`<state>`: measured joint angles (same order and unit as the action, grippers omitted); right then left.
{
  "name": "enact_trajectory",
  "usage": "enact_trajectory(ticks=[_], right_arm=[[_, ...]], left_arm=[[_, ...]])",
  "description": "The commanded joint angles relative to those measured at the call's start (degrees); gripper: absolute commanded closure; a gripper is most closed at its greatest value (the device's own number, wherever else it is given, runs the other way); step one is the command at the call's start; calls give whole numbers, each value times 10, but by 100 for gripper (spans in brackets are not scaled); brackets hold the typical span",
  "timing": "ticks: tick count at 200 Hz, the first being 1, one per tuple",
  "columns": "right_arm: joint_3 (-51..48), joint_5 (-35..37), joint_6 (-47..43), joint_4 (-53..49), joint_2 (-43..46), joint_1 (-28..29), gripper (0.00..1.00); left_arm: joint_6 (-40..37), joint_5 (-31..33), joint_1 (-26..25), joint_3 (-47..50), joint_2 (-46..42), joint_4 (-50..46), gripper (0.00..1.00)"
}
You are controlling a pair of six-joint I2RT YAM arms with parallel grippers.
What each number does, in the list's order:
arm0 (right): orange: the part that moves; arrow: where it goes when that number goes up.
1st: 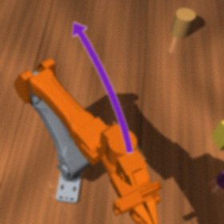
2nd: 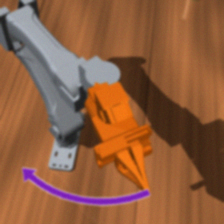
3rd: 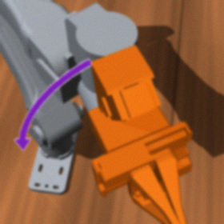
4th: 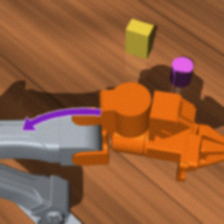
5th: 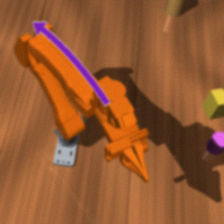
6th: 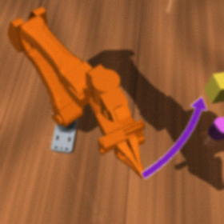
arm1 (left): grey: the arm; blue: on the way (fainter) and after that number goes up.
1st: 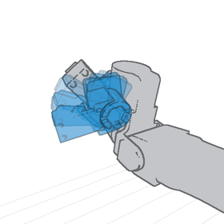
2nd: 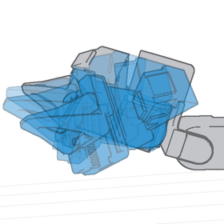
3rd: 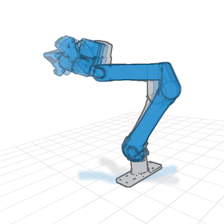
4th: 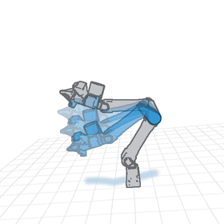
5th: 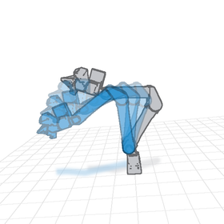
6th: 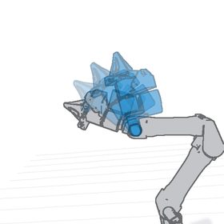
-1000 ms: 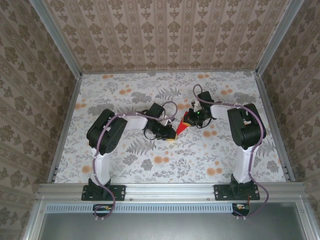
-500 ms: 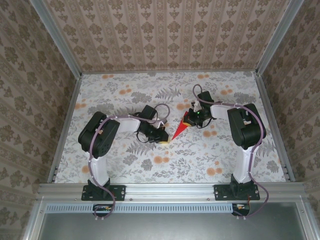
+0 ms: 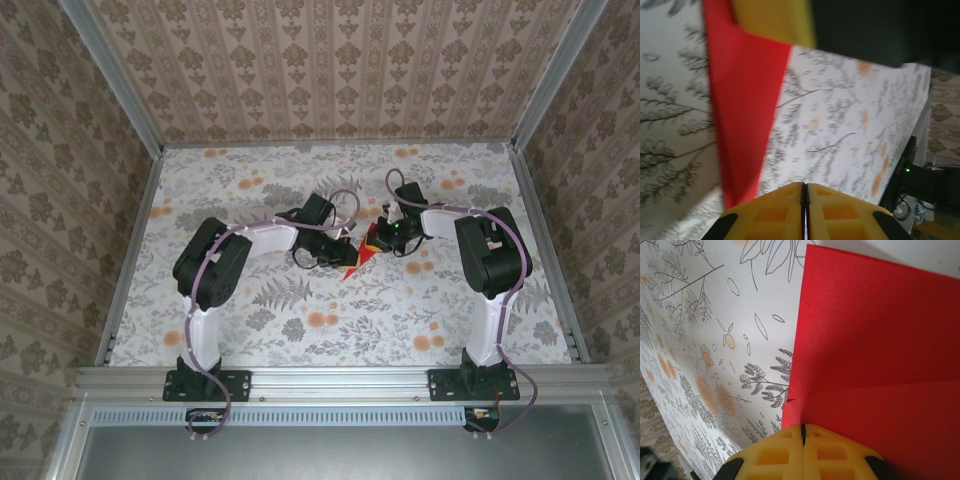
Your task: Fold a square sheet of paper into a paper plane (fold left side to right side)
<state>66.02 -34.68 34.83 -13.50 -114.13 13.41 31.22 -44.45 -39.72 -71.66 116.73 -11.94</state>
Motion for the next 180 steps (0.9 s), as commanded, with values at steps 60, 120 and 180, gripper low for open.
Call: enact_trajectory(ticks=[60, 120, 180], right_arm=[[-9, 46, -13, -52, -6, -3, 96], [-26, -27, -13, 54, -12, -44, 95], [-8, -41, -39, 36, 53, -59, 83]], left_arm=[[-28, 41, 2, 35, 15, -50, 90], [-11, 41, 13, 133, -9, -3, 92], [-23, 31, 19, 134, -52, 2, 90]])
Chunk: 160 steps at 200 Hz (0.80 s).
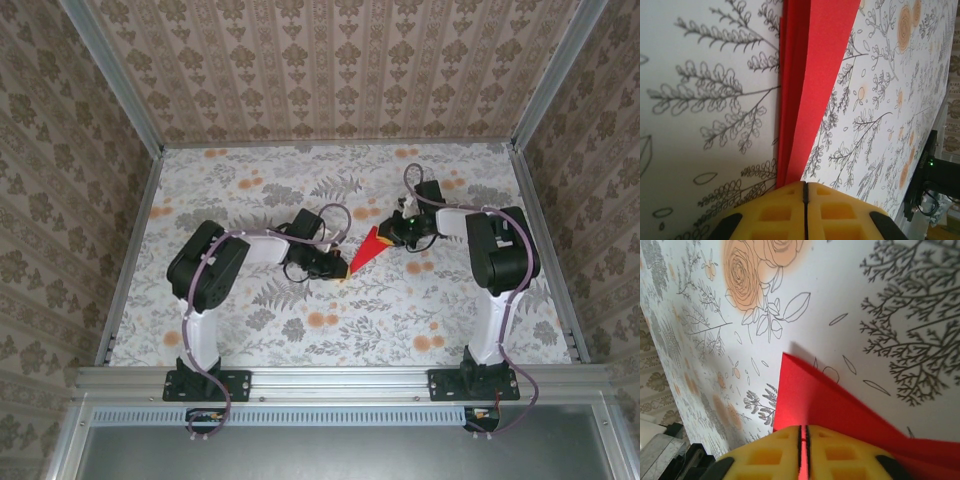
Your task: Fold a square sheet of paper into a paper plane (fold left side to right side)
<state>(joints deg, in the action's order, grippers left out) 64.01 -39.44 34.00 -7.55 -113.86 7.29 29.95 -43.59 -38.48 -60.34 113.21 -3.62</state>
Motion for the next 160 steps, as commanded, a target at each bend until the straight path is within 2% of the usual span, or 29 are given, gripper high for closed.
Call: enact_trajectory(ticks=[1, 27, 51, 79, 87, 118, 160], right_arm=[[13, 11, -31, -27, 52, 1, 83], [23, 119, -43, -103, 120, -2, 73], [19, 199, -4, -155, 174, 8, 64], [-3, 306, 69, -206, 230, 56, 50], [-7, 334, 92, -216, 241, 75, 49], [15, 406, 202, -276, 229, 153, 40], [57, 444, 329, -305, 157, 223, 35]], left_arm=[[-11, 22, 7, 20, -19, -82, 90], [-20, 13, 12, 4, -64, -91, 79], [-30, 6, 21, -7, -115, -88, 71], [-37, 42, 45, 4, -176, -84, 65], [-33, 62, 54, 10, -192, -83, 63], [-19, 132, 82, 38, -233, -68, 61], [-15, 144, 92, 58, -247, -55, 61]])
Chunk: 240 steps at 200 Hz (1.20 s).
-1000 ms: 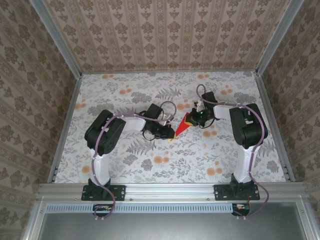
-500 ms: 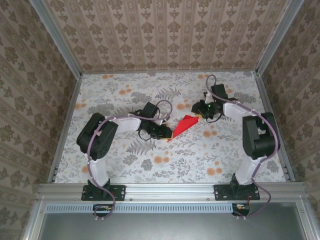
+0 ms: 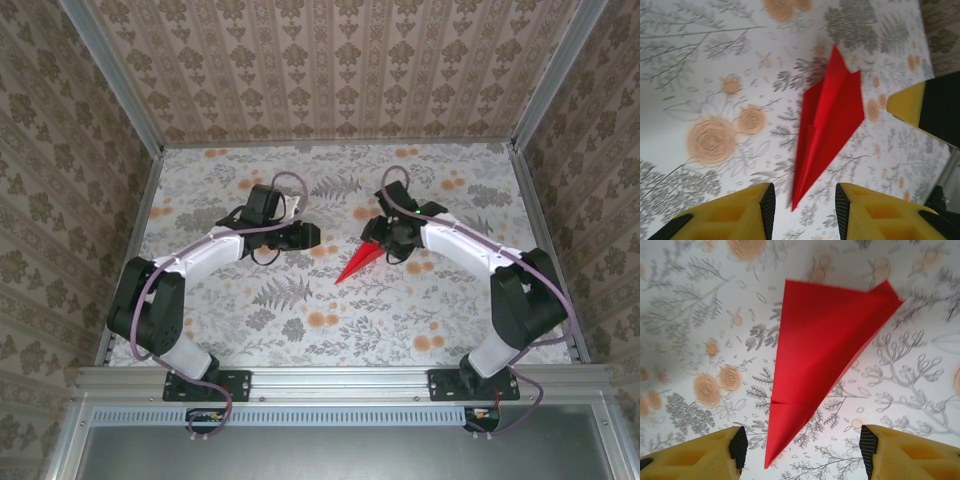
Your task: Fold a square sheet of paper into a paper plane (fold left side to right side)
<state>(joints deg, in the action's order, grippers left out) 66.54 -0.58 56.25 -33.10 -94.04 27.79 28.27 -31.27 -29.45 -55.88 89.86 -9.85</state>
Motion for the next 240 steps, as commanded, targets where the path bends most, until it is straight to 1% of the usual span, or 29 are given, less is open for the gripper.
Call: enact_trajectory(ticks=[1, 29, 47, 59, 76, 85, 108, 128, 141, 154, 167, 177, 187, 201, 209, 219, 229, 240], right_arm=[[33, 55, 108, -50, -43, 19, 35], [57, 60, 138, -59, -89, 37, 37], [54, 47, 150, -47, -106, 38, 46], [54, 40, 148, -41, -110, 40, 60], [58, 29, 131, -37, -105, 42, 90], [65, 23, 113, -37, -98, 45, 100], [72, -11, 45, -18, -61, 50, 100], [46, -47, -6, 5, -12, 50, 100], [9, -76, -29, 20, 14, 46, 100], [-52, -107, -43, 74, 33, 35, 100], [-107, -136, -57, 115, 33, 14, 100], [-132, -156, -70, 132, 21, -5, 100], [-144, -170, -88, 137, 8, -22, 95], [-146, -167, -117, 123, 2, -38, 84], [-143, -150, -133, 105, 8, -43, 73], [-138, -128, -149, 81, 25, -48, 66], [-131, -99, -165, 52, 46, -52, 55], [-121, -65, -184, 8, 69, -53, 50]], left_arm=[[2, 21, 2, 14, -14, 7, 61], [-2, 21, 3, 24, -24, 2, 61], [-8, 26, 5, 28, -33, -6, 61], [-8, 29, 8, 30, -40, -8, 61], [-11, 34, 13, 31, -49, -13, 61], [-13, 37, 17, 30, -53, -16, 61], [-15, 48, 24, 29, -64, -22, 60], [-16, 62, 29, 30, -76, -27, 60], [-15, 68, 29, 32, -82, -28, 60], [-14, 71, 29, 32, -85, -28, 60], [-14, 71, 30, 32, -85, -30, 60], [-13, 68, 29, 33, -84, -29, 60], [-13, 66, 29, 33, -82, -30, 60], [-11, 64, 30, 32, -80, -33, 60], [-12, 63, 29, 32, -81, -33, 60], [-10, 61, 29, 31, -84, -34, 60], [-10, 64, 29, 31, -89, -37, 60], [-12, 67, 29, 31, -95, -40, 60]])
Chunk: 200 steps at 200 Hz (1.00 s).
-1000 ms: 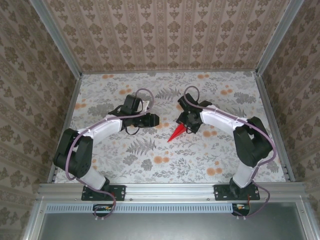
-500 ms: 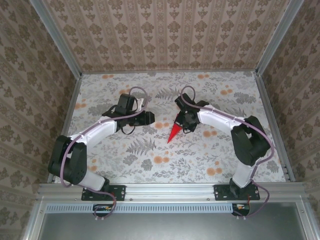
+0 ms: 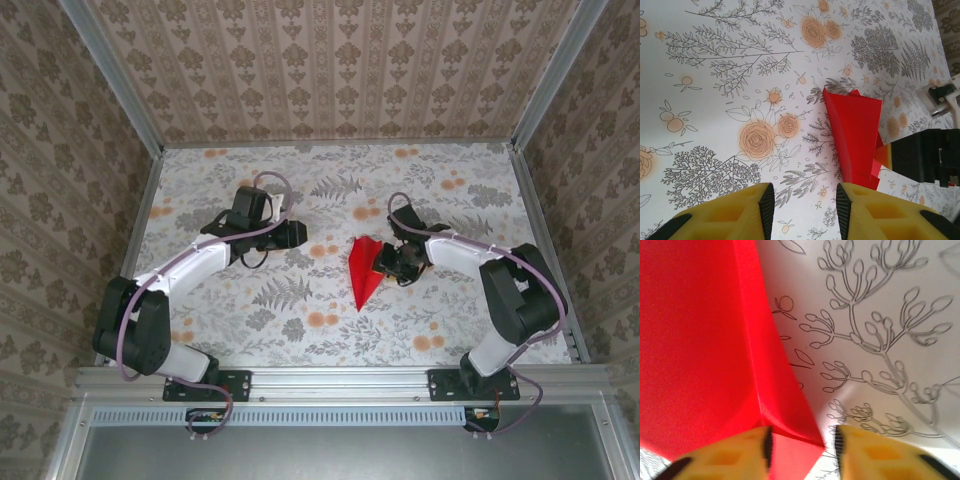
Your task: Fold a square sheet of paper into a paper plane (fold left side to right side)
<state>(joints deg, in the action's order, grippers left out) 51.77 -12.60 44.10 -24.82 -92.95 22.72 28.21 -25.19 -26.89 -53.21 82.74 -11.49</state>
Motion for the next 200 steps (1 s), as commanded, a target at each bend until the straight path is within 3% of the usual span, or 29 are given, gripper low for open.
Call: enact_trajectory(ticks=[1, 26, 50, 92, 200], right_arm=[[28, 58, -65, -79, 60, -3, 50], [48, 86, -97, -147, 106, 13, 45], [65, 92, -88, -185, 120, 72, 43], [92, 84, -50, -169, 46, 157, 45], [140, 96, -55, -137, -92, 167, 65]], left_arm=[[-11, 7, 4, 4, -24, -24, 60], [-12, 16, 4, 7, -35, -25, 56], [-4, 23, 23, 14, -42, -11, 51], [10, 24, 32, 27, -44, 9, 49], [7, 21, 41, 35, -57, -8, 49]])
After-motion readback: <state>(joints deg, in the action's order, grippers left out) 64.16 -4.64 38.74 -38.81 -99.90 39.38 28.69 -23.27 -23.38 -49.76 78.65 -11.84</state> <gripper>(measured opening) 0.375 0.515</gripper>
